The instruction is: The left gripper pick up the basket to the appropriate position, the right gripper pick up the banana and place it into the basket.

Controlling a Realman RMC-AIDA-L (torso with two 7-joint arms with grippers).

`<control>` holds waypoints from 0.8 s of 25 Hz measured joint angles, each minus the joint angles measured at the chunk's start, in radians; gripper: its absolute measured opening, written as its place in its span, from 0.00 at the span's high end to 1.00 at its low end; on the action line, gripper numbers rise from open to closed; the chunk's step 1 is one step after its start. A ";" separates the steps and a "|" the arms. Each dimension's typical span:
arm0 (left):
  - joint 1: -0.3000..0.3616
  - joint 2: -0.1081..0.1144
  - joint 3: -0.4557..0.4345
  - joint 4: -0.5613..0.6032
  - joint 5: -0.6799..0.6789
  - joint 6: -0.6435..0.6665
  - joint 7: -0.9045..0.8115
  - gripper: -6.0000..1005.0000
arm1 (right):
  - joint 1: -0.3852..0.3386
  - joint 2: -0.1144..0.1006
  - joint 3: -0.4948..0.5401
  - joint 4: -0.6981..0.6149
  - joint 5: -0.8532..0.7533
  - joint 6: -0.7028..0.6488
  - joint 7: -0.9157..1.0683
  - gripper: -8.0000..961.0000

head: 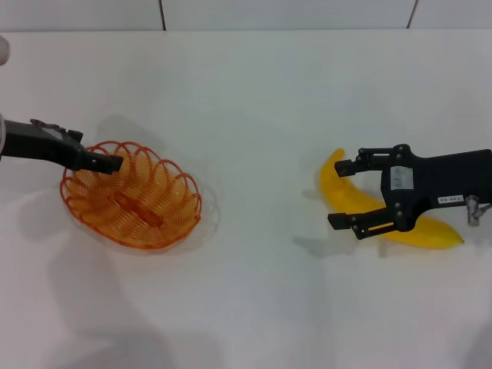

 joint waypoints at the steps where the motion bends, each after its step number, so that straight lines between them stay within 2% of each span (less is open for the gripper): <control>1: 0.000 0.000 0.000 0.000 0.000 0.000 0.000 0.00 | 0.000 0.000 0.000 0.000 0.000 0.000 0.000 0.07; 20: 0.002 0.000 0.000 0.000 -0.002 0.000 0.001 0.00 | 0.003 -0.001 0.000 0.009 0.002 0.000 -0.002 0.07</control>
